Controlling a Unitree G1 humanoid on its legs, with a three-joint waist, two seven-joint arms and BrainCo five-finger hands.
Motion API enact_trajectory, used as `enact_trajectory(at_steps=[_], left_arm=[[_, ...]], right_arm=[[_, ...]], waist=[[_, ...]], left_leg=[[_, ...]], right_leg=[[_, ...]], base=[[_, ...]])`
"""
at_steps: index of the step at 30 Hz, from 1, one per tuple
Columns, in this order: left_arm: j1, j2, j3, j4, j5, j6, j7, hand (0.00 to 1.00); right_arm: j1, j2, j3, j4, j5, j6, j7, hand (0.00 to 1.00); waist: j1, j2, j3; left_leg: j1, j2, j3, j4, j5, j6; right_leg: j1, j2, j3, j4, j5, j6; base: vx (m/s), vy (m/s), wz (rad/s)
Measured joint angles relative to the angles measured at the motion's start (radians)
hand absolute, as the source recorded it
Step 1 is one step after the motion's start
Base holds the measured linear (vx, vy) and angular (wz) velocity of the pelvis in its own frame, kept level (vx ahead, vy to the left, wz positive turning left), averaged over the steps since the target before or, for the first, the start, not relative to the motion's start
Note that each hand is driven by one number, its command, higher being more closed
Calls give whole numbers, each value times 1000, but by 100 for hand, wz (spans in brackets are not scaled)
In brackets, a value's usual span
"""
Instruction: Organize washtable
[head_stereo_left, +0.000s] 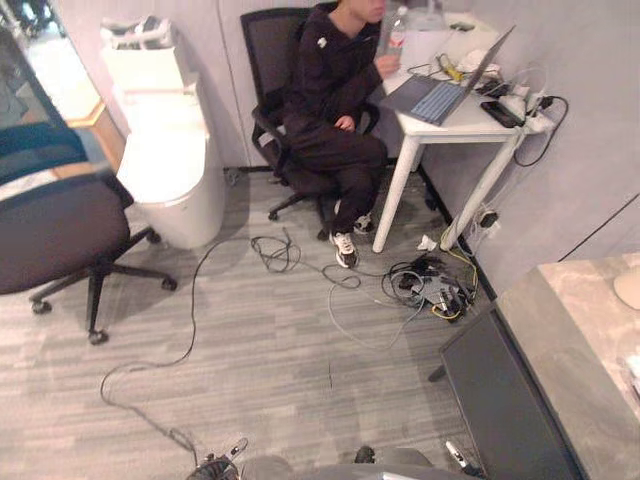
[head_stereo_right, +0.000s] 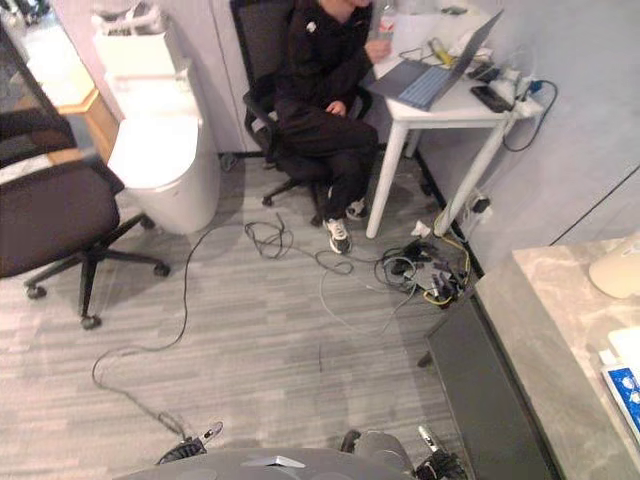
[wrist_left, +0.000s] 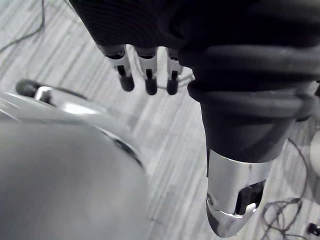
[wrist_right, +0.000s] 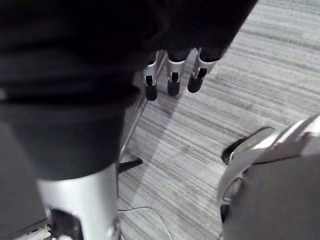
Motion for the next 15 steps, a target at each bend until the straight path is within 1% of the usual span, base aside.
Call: enact_trajectory(at_steps=[1,2,3,4,5,6,7,8,9,10,11,12,13,15], left_arm=[[8,0,-4,-3,0,-1,0,0],[10,4,-22,-3,0,-2,1,0],[17,6,-33,-2,0,-2,2,0],[28,5,-44,-1,0,-3,2,0],[41,-1,-40,-4,0,-3,5,0],[46,-2,-40,-5,0,-3,7,0],[60,-7,-40,-5,1,-5,14,0],[66,-10,-40,-5,1,-6,18,0],[80,-19,-40,-5,1,-13,23,0],[107,-34,-37,-1,2,-15,22,0],[108,-19,-37,-1,2,-16,22,0],[13,27,-53,-21,23,-37,23,0],[2,22,-80,-31,24,-39,23,0],[-11,12,-110,-45,25,-45,21,0]], right_arm=[[-10,0,18,-12,0,-3,-8,0],[-21,-1,41,-29,2,-3,-15,0],[-29,-1,45,-30,5,-3,-17,0],[-36,3,65,-38,13,-3,-18,0],[-40,5,126,-75,26,-5,-26,0],[-41,4,140,-82,28,-6,-26,0],[-47,2,176,-105,30,-11,-24,0],[-53,3,188,-110,30,-21,-24,0],[-64,-1,209,-110,29,-30,-23,0],[-59,-6,234,-111,27,-36,-24,0],[-50,3,244,-107,26,-35,-23,0],[-16,33,277,-107,24,-22,-3,0],[-21,33,278,-106,24,-16,-3,0],[-4,32,284,-106,24,-15,-3,0]], waist=[[-3,4,7],[-3,-5,12],[0,-8,15],[5,-8,15],[19,-10,16],[20,-10,15],[30,-9,12],[44,-7,10],[56,4,3],[53,27,-27],[49,3,-38],[14,-47,-75],[15,-45,-75],[7,-42,-75]], left_leg=[[-88,-14,-29,110,-81,0],[-173,-49,-36,103,-157,-17],[-195,-60,-35,72,-179,-21],[-223,-71,-42,-8,-197,-26],[-239,-91,-91,-196,-205,-28],[-238,-100,-114,-238,-205,-29],[-214,-145,-258,-414,-194,-47],[-200,-162,-328,-467,-186,-62],[-179,-186,-415,-509,-165,-95],[-161,-184,-417,-498,-215,-182],[-156,-191,-375,-475,-244,-160],[-104,-210,-178,-463,-285,-89],[-83,-211,-146,-484,-282,-83],[-60,-217,-123,-492,-280,-79]], right_leg=[[16,8,32,8,-30,-13],[39,7,87,2,-46,-13],[50,7,115,-2,-50,-10],[68,7,154,-13,-56,-5],[81,15,248,-13,-69,11],[82,17,270,-11,-73,14],[77,23,360,6,-96,34],[69,27,414,25,-114,40],[61,39,516,58,-140,65],[69,53,603,73,-163,105],[64,37,647,78,-166,113],[63,-52,789,-12,25,168],[57,-59,812,-9,58,181],[54,-70,811,-11,88,213]], base=[[288,-101,-92],[315,-72,-99],[325,-27,-113],[345,50,-155],[313,76,-148],[366,155,-201],[283,184,-172],[466,337,-264],[543,430,-258],[547,458,-233],[827,799,-287],[619,691,-221],[543,632,-203],[43,111,-49]])
